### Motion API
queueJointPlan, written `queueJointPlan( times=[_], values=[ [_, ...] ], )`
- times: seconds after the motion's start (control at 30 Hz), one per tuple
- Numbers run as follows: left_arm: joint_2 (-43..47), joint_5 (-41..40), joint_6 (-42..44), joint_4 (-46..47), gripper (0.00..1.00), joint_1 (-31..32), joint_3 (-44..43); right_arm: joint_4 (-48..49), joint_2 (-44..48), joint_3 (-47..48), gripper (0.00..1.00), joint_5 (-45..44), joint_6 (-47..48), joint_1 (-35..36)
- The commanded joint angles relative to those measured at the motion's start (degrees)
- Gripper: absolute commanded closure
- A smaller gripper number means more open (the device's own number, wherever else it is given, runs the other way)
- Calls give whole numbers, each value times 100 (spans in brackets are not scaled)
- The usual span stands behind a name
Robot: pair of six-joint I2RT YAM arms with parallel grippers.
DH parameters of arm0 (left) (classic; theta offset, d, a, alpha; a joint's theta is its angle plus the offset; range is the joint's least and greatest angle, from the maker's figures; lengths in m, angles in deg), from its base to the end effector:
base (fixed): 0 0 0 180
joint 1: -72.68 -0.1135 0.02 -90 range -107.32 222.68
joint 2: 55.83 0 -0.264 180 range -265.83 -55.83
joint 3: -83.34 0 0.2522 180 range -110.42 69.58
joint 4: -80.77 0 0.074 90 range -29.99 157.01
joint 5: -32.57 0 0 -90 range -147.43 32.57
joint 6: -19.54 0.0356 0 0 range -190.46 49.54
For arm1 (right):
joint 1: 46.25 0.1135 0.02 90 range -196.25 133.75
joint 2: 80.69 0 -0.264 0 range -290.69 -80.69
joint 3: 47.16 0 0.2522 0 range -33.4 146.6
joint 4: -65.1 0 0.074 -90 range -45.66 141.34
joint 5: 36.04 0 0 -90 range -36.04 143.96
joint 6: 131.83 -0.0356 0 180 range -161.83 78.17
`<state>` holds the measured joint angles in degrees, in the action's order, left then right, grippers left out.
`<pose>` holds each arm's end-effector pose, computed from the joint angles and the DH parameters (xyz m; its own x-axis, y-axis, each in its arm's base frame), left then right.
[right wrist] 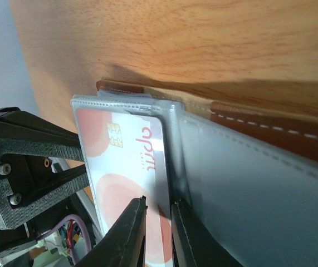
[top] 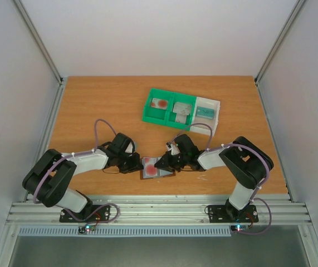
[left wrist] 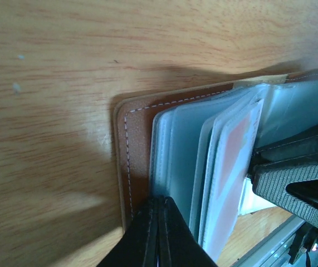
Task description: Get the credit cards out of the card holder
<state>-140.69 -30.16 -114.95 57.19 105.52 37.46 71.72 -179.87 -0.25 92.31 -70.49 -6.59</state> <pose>0.1937 -0.1444 0.1240 -0.9940 -0.0998 -0.0438 -0.0521 0.7883 -0.6130 0.2074 0.2006 0.1018 -0.8833 -0.2437 -0.4006 -0.4682 0.5058 0.7246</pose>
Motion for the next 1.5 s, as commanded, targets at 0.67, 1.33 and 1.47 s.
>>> queueJointPlan(
  times=[0.67, 1.33, 1.47],
  values=[
    [901, -271, -66, -741, 85, 50, -269, -78, 189, -80, 84, -240, 64, 68],
    [74, 170, 38, 48, 96, 64, -197, -96, 202, -109, 84, -192, 80, 61],
    [-83, 89, 104, 49, 96, 65, -179, -78, 178, -107, 84, -179, 86, 62]
  ],
)
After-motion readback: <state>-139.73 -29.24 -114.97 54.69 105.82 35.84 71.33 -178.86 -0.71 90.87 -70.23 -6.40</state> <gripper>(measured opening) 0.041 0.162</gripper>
